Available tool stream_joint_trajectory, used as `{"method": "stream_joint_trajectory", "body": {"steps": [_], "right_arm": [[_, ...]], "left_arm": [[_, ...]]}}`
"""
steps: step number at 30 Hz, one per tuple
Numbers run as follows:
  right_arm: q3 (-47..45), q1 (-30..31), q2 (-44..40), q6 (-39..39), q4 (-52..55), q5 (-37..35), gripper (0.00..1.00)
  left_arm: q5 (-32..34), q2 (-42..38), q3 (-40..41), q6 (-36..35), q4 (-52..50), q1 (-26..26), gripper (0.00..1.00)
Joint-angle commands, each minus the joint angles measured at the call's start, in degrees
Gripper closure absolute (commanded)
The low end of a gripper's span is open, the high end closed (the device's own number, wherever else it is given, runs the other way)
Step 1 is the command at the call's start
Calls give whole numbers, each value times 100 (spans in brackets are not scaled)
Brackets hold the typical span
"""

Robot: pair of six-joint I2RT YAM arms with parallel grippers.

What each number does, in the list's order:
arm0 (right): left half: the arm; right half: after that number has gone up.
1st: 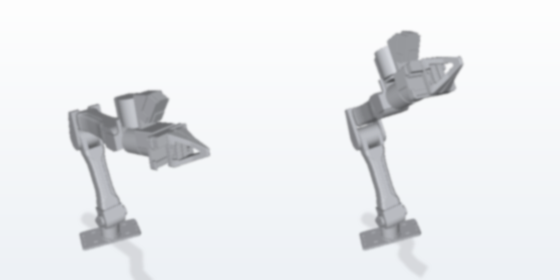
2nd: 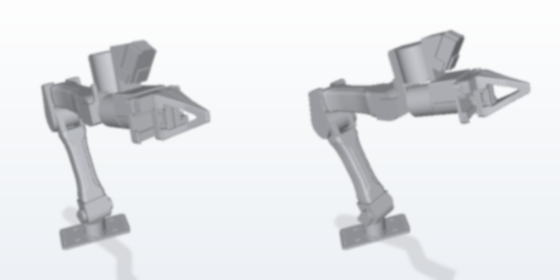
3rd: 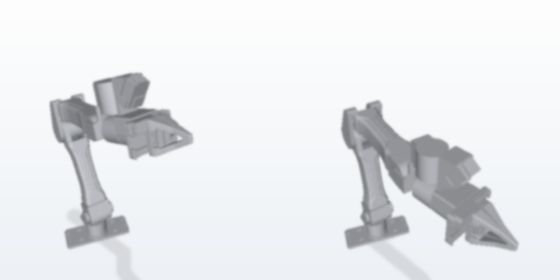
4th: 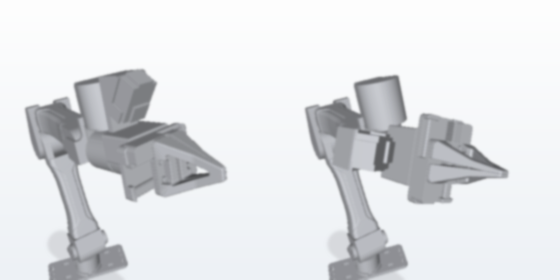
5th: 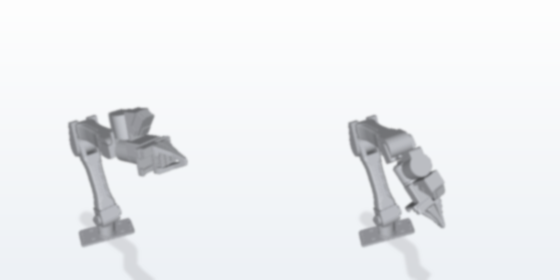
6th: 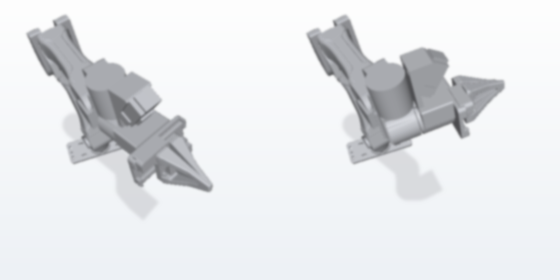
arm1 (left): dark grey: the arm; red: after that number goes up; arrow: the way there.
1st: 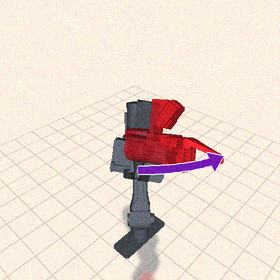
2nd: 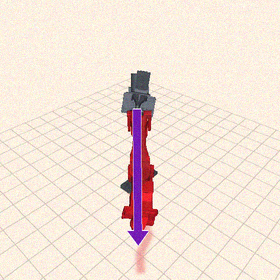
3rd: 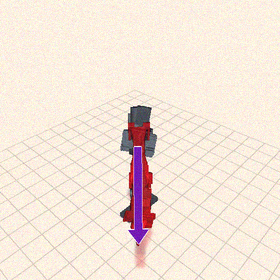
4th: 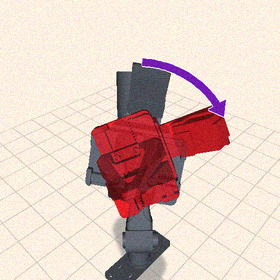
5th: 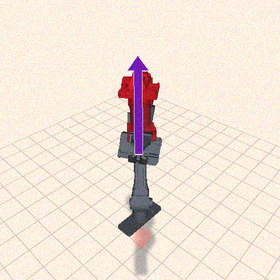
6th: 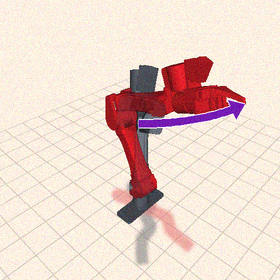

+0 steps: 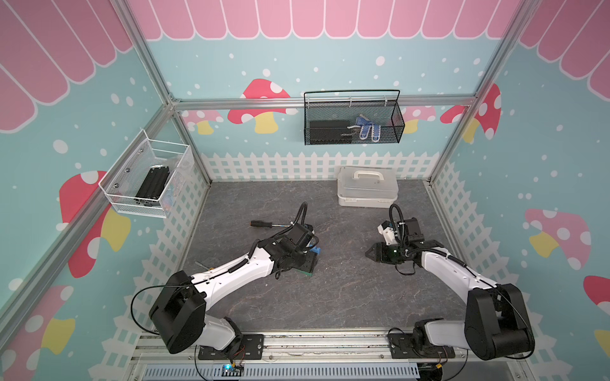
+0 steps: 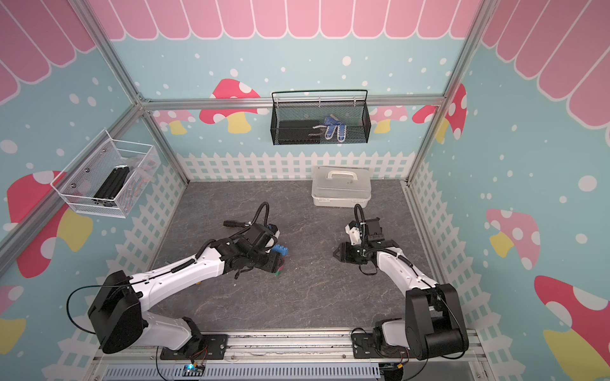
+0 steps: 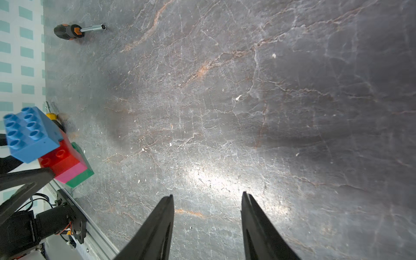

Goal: Assemble the number 5 with lego
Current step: Adjust the lego brick at the center of the board.

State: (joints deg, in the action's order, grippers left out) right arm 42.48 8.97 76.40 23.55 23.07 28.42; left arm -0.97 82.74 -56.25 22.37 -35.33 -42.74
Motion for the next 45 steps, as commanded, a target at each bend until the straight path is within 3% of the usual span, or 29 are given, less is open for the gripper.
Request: {"method": "stream_joint_trajectory", "body": {"steps": [1, 14, 29, 45], "right_arm": [[-78, -29, -36, -105, 84, 137, 49], [138, -42, 373, -235, 29, 347, 50], [84, -53, 610, -237, -230, 520, 50], [37, -122, 568, -241, -305, 629, 50]], "left_arm": [[-309, 120, 7, 422, -378, 42, 49], [-364, 295, 370, 1045, -511, 240, 49], [-798, 876, 340, 985, -738, 455, 50], [-601, 1244, 65, 988, -978, 454, 42]]}}
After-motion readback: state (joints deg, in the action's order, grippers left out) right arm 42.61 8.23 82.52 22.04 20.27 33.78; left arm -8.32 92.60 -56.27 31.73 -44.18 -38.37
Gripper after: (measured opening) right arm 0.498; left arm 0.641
